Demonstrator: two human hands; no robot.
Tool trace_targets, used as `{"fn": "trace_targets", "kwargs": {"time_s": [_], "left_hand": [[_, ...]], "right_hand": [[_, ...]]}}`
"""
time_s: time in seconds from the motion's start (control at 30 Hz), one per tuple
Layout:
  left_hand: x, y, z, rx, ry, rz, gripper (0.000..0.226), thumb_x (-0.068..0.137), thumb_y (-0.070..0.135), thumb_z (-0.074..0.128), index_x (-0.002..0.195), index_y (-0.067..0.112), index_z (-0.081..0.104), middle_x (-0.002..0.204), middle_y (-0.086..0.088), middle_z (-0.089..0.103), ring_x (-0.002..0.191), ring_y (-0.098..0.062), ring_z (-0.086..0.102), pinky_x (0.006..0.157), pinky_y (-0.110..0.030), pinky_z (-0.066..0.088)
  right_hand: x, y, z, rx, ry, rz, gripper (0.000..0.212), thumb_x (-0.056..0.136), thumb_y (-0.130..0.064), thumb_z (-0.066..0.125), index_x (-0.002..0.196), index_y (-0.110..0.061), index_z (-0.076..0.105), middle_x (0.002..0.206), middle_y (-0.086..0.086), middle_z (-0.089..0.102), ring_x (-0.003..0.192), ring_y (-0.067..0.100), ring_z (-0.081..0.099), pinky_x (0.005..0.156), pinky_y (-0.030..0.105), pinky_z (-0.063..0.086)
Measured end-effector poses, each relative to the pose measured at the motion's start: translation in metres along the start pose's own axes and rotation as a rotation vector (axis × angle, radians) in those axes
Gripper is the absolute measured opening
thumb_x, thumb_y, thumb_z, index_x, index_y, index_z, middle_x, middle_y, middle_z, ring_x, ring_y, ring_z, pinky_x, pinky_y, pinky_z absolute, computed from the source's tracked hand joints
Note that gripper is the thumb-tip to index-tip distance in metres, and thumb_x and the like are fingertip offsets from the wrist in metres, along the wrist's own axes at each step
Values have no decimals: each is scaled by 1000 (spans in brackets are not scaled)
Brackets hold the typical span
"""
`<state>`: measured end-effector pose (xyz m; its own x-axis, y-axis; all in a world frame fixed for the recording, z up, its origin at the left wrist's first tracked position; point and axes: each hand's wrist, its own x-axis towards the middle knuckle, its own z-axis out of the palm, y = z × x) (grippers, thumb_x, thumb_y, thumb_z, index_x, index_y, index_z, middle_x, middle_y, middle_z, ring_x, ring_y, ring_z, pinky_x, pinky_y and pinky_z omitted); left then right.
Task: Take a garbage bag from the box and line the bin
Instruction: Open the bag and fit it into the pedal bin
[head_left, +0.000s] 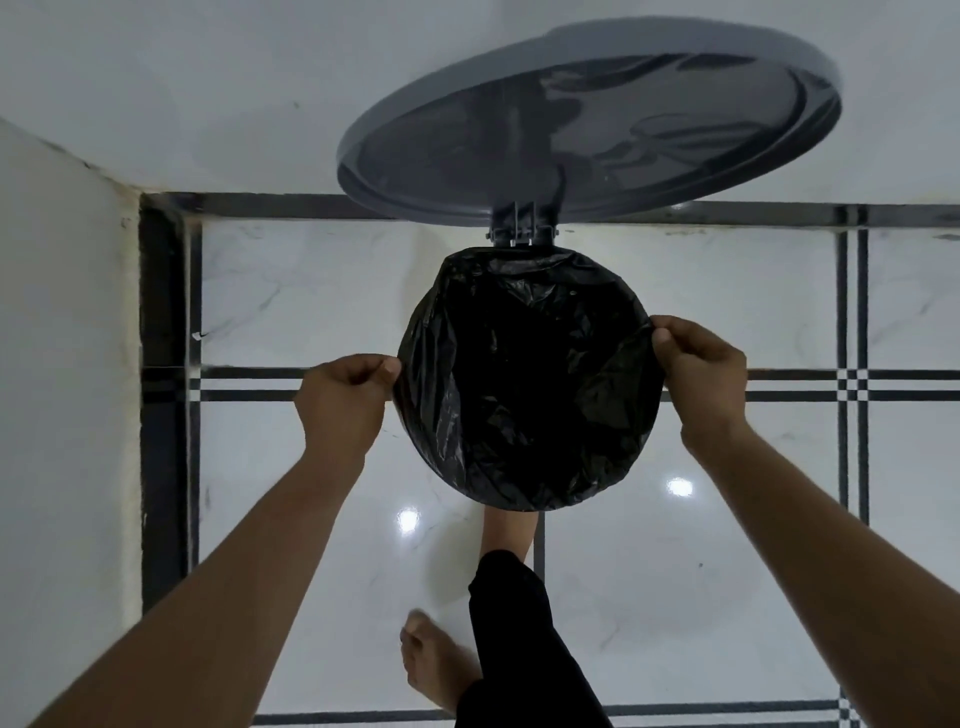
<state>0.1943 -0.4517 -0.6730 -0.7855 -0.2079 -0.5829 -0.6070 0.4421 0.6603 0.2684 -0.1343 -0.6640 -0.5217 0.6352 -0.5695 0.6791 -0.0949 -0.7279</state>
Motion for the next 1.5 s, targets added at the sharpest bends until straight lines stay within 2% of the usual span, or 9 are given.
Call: {"fn": "trace_targets", "kwargs": {"time_s": [0.23, 0.43, 0.6, 0.73, 0.9, 1.0, 1.2, 1.27, 1.5], "left_hand": [[12, -1, 1, 70, -60, -48, 22, 93, 22, 69, 72, 26, 73, 70, 2, 71, 68, -15, 62, 72, -28, 48], [-26, -3, -11, -56, 59, -78, 8, 94, 23, 69, 88, 17, 69, 87, -4, 76, 64, -8, 73, 74, -37, 58], [-84, -19, 6, -391, -73, -524, 26, 93, 33, 75, 96, 9, 66, 91, -2, 74, 83, -18, 73, 75, -32, 57], [-90, -31, 17, -569, -12, -545, 6, 99, 12, 67, 99, 8, 72, 87, -5, 72, 74, -14, 66, 75, -28, 56], [-70, -41, 22, -596, -100, -594, 20, 100, -5, 46, 96, 4, 64, 68, -5, 56, 63, -16, 51, 67, -29, 52], [-56, -39, 22, -646, -95, -600, 25, 97, -9, 43, 97, 2, 66, 75, -7, 65, 70, -19, 60, 67, -30, 58], [-70, -37, 16, -902, -154, -612, 41, 101, 44, 60, 115, 7, 71, 109, -8, 76, 100, -24, 73, 91, -40, 59], [-78, -40, 15, -853, -186, -631, 38, 95, 45, 68, 119, 16, 72, 113, -3, 76, 105, -23, 70, 96, -40, 55], [-69, -40, 25, -932, -127, -730, 21, 96, 33, 69, 108, 16, 71, 94, 1, 74, 89, -18, 64, 69, -30, 51]], "right_hand": [[-8, 0, -3, 171, -142, 286, 18, 99, -24, 56, 97, -23, 74, 93, -8, 71, 92, 10, 65, 81, 28, 51], [-49, 20, -9, 166, 282, 178, 12, 88, -40, 62, 86, -28, 66, 87, -10, 68, 87, 14, 67, 87, 38, 57], [-94, 37, -1, 304, 91, 300, 12, 99, -28, 60, 102, -20, 68, 108, -2, 74, 102, 11, 70, 87, 33, 56], [-93, 33, 6, 432, 89, 400, 18, 100, -31, 58, 111, -22, 69, 111, -3, 73, 104, 14, 69, 92, 35, 56], [-95, 37, 6, 563, 31, 539, 34, 100, -40, 57, 123, -18, 70, 123, 0, 72, 117, 20, 66, 100, 42, 53], [-100, 41, -1, 646, 6, 592, 35, 100, -39, 57, 124, -17, 70, 126, 4, 70, 118, 22, 65, 99, 44, 52], [-110, 49, -3, 704, -26, 659, 38, 98, -40, 59, 125, -14, 67, 125, 6, 69, 117, 28, 65, 98, 49, 53], [-114, 50, 2, 731, -31, 673, 37, 98, -38, 60, 124, -13, 68, 124, 7, 69, 116, 29, 65, 98, 49, 54], [-117, 54, 13, 791, 14, 701, 35, 95, -40, 62, 119, -15, 71, 123, 6, 70, 115, 28, 67, 101, 49, 53]]}}
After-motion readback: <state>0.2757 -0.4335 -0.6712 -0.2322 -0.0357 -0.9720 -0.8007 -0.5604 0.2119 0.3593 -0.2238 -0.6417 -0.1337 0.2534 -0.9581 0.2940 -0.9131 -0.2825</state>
